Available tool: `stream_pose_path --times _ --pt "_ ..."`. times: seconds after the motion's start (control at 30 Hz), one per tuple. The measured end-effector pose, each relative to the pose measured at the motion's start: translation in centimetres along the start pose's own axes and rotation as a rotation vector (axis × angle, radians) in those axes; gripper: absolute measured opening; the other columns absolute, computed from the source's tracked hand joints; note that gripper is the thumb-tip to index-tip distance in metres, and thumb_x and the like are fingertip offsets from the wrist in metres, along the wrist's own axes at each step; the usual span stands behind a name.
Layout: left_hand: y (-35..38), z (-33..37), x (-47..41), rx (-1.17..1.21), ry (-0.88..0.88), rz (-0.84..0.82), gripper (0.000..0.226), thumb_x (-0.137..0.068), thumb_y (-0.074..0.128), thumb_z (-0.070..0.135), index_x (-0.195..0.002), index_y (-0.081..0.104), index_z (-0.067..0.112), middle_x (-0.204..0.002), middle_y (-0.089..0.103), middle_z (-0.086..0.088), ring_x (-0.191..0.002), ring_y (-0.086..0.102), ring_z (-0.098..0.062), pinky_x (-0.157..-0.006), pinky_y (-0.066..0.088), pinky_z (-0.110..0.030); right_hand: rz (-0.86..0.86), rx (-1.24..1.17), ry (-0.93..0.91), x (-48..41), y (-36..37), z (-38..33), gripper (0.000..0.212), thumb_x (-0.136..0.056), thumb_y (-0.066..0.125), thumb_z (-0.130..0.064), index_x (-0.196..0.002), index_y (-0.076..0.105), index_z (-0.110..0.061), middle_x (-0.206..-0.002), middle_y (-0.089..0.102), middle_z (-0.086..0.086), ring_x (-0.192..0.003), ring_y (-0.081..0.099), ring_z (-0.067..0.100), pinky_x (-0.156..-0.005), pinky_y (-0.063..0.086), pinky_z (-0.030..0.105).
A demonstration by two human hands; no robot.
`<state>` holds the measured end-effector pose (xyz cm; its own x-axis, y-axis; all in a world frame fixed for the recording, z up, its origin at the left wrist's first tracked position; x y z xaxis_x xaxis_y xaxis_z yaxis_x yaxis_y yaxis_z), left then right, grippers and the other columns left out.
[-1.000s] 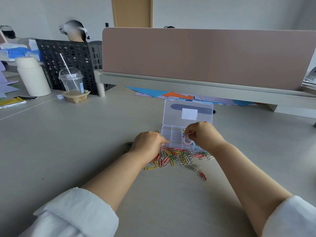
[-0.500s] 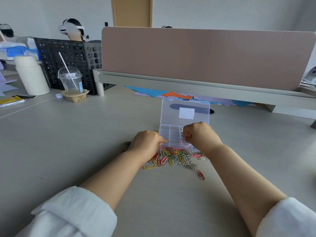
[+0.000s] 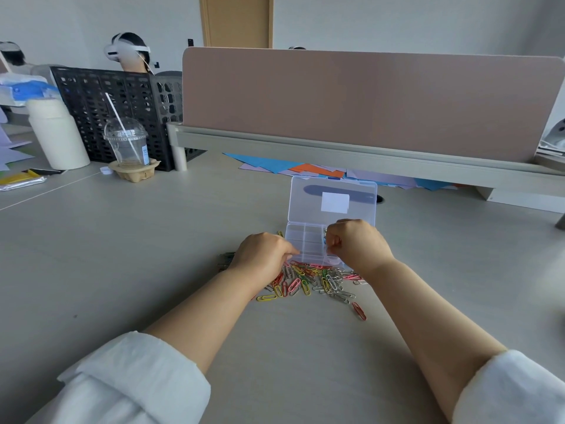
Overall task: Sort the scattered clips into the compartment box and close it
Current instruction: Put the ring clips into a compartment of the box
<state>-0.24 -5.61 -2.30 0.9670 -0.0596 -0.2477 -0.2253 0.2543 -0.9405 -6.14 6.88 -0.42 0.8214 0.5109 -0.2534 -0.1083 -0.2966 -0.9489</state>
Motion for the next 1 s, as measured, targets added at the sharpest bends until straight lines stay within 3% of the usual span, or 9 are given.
stream_pose_path --times 0.17,0.53,0.8,0.9,1.0 --pt "-0.2 0.2 0.1 0.016 0.007 0.004 0.03 -0.093 0.05 0.014 -0.12 0.061 0.021 -0.122 0.066 -0.005 -0.111 0.059 -0.026 -0.092 0.046 -0.032 -0.088 0.024 -0.037 0.3 0.0 -0.1 0.023 -0.086 0.059 -0.011 -0.105 0.067 -0.018 -0.108 0.066 0.005 -0.097 0.062 0.026 -0.08 0.052 0.034" --pt "-0.1 0.2 0.0 -0.007 0.009 0.006 0.031 -0.092 0.049 0.01 -0.116 0.064 0.02 -0.12 0.067 -0.005 -0.109 0.06 -0.027 -0.09 0.047 -0.033 -0.044 0.063 -0.047 0.5 -0.4 0.0 0.031 -0.088 0.048 -0.007 -0.102 0.07 -0.024 -0.111 0.062 0.0 -0.101 0.058 0.023 -0.077 0.053 0.035" --pt "0.0 0.0 -0.1 -0.031 0.001 0.026 0.03 -0.094 0.047 0.016 -0.119 0.061 0.023 -0.119 0.067 -0.004 -0.108 0.06 -0.026 -0.086 0.047 -0.032 -0.082 0.08 -0.011 0.7 -0.4 0.3 0.033 -0.086 0.048 -0.006 -0.103 0.07 -0.024 -0.117 0.057 0.002 -0.113 0.048 0.024 -0.086 0.049 0.038" --pt "0.0 0.0 -0.3 -0.045 -0.003 0.031 0.03 -0.094 0.047 0.018 -0.12 0.061 0.023 -0.119 0.067 -0.004 -0.108 0.06 -0.026 -0.085 0.047 -0.032 -0.069 0.05 -0.004 0.9 -0.6 0.4 0.034 -0.085 0.047 -0.004 -0.102 0.07 -0.021 -0.114 0.058 0.003 -0.11 0.05 0.024 -0.085 0.05 0.037" --pt "-0.1 0.0 -0.7 -0.053 -0.014 0.04 0.029 -0.094 0.048 0.021 -0.119 0.062 0.021 -0.123 0.065 -0.005 -0.111 0.058 -0.028 -0.088 0.046 -0.032 0.024 -0.056 -0.009 1.1 -1.5 0.5 0.019 -0.081 0.053 -0.013 -0.089 0.071 -0.014 -0.099 0.065 0.007 -0.092 0.06 0.027 -0.072 0.054 0.037"
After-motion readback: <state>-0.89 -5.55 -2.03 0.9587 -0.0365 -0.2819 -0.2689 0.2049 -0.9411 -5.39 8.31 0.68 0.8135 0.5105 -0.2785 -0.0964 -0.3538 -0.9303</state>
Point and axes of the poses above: each hand's wrist, its own x-axis away from the middle knuckle, its own y-axis out of the palm, z = x × y, the point moved 8 cm from there along -x, towards the middle knuckle
